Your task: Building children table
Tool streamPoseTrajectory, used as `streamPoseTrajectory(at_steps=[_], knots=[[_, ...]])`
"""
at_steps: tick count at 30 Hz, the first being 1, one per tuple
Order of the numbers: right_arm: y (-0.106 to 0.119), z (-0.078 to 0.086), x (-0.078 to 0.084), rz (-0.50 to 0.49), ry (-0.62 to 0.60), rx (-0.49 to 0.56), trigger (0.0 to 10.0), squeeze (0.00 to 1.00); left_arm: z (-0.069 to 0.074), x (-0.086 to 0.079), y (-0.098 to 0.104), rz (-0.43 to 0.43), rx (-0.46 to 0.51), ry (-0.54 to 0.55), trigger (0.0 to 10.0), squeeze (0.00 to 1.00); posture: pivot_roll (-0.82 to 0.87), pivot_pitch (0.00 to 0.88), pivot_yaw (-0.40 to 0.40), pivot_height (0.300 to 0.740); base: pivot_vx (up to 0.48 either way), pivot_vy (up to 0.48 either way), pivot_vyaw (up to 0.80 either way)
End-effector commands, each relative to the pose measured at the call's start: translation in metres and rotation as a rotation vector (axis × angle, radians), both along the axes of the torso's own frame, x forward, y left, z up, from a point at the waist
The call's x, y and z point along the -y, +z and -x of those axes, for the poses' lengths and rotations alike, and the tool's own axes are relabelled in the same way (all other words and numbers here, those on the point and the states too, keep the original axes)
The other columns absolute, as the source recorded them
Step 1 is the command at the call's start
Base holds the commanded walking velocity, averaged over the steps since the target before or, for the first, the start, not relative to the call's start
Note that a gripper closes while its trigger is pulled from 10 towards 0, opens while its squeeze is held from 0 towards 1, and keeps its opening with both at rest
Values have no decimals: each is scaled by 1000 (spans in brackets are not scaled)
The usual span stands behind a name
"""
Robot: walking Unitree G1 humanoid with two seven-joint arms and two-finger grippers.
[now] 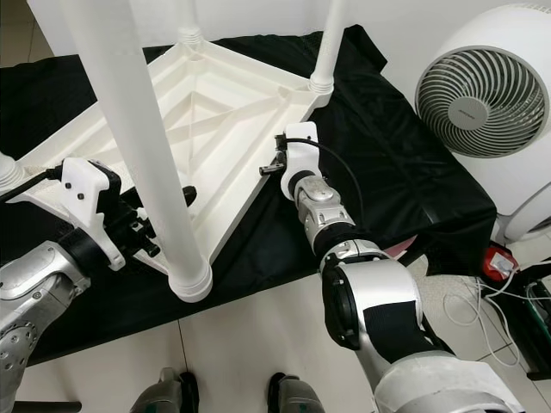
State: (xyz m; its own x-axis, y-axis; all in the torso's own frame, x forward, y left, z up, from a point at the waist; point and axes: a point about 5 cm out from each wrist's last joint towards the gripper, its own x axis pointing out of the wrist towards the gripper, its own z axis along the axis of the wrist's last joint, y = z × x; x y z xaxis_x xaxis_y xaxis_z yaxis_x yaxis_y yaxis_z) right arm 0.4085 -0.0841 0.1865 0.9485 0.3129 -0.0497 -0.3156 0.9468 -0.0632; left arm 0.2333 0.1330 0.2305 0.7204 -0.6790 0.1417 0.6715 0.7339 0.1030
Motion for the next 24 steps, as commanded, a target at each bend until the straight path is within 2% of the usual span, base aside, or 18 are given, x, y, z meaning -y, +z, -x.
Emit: streamPoseTrajectory(at_steps=[1, 4, 6, 7, 8, 10, 15, 18, 20, 21, 22, 24], knots=[[2, 2, -18, 8, 81, 1, 10000, 0, 7, 10, 2, -6, 7, -93, 10000, 0, 72, 155, -28, 740, 0, 0, 0], [4, 2, -13, -8, 78, 31, 10000, 0, 0, 5, -2, -23, 6, -35, 10000, 0, 70, 158, -28, 740, 0, 0, 0], [5, 2, -2, -19, 85, 71, 10000, 0, -12, -10, -10, -67, 20, 70, 10000, 0, 57, 161, -26, 740, 0, 0, 0], [5, 2, -2, -19, 85, 71, 10000, 0, -12, -10, -10, -67, 20, 70, 10000, 0, 57, 161, -26, 740, 0, 0, 0], [4, 3, 8, -23, 82, 100, 10000, 0, -18, -22, -16, -101, 18, 126, 10000, 0, 56, 159, -27, 740, 0, 0, 0], [3, 3, 12, -29, 77, 107, 10000, 0, -20, -26, -18, -107, 12, 138, 10000, 0, 56, 159, -27, 740, 0, 0, 0], [-1, 9, 41, -57, 51, 170, 10000, 0, -34, -53, -25, -131, 1, 242, 10000, 0, 41, 161, -23, 740, 0, 0, 0], [-2, 10, 44, -68, 52, 175, 10000, 0, -35, -57, -26, -132, -2, 253, 10000, 0, 41, 161, -23, 740, 0, 0, 0], [-7, 21, 54, -63, 128, 201, 10000, 0, -34, -62, -26, -130, -13, 224, 10000, 0, 33, 160, -18, 740, 0, 0, 0], [-7, 21, 54, -63, 128, 201, 10000, 0, -34, -62, -26, -130, -13, 224, 10000, 0, 33, 160, -18, 740, 0, 0, 0], [-8, 24, 56, -57, 152, 207, 10000, 0, -34, -63, -27, -125, -20, 204, 10000, 0, 33, 160, -18, 740, 0, 0, 0], [-11, 33, 58, -25, 227, 218, 10000, 0, -27, -61, -29, -171, -33, 117, 10000, 0, 29, 160, -13, 740, 0, 0, 0]])
